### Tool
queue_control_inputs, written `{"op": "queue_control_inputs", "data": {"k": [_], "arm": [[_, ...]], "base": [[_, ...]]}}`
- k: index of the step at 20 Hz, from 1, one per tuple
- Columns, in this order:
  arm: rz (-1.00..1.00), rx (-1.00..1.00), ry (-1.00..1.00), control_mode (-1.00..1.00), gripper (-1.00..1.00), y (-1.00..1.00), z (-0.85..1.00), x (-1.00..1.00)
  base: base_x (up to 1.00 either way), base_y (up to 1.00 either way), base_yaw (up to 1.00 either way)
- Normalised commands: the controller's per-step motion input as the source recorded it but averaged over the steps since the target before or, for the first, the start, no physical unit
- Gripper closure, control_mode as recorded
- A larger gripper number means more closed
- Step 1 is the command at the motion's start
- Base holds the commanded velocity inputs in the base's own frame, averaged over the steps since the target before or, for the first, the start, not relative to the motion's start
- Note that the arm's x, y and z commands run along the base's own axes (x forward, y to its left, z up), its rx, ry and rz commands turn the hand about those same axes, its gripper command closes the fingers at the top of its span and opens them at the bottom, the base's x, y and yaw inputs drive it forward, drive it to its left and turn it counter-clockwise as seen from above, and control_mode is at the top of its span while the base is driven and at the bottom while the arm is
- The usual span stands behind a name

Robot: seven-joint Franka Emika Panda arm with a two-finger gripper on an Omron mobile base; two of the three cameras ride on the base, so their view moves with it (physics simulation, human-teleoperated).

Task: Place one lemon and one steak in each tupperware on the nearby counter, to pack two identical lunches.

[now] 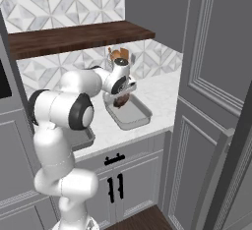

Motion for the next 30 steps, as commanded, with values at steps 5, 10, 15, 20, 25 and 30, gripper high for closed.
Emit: {"op": "queue_control_inputs", "data": {"k": [5,10,15,20,25,30], "arm": [[0.03,0.00,0.00,-1.00,1.00,0.06,-0.29,0.05],[0.03,0.00,0.00,-1.00,1.00,0.03,-0.43,0.17],[0.02,0.00,0.00,-1.00,1.00,0.00,-0.38,0.20],[0.02,0.00,0.00,-1.00,1.00,0.00,-0.08,0.21],[0.01,0.00,0.00,-1.00,1.00,0.00,0.00,0.60],[0.01,0.00,0.00,-1.00,1.00,0.01,-0.02,0.27]], "base": [[0.00,0.00,0.00],[0.00,0.00,0.00],[0.00,0.00,0.00],[0.00,0.00,0.00],[0.00,0.00,0.00],[0.00,0.00,0.00]]}}
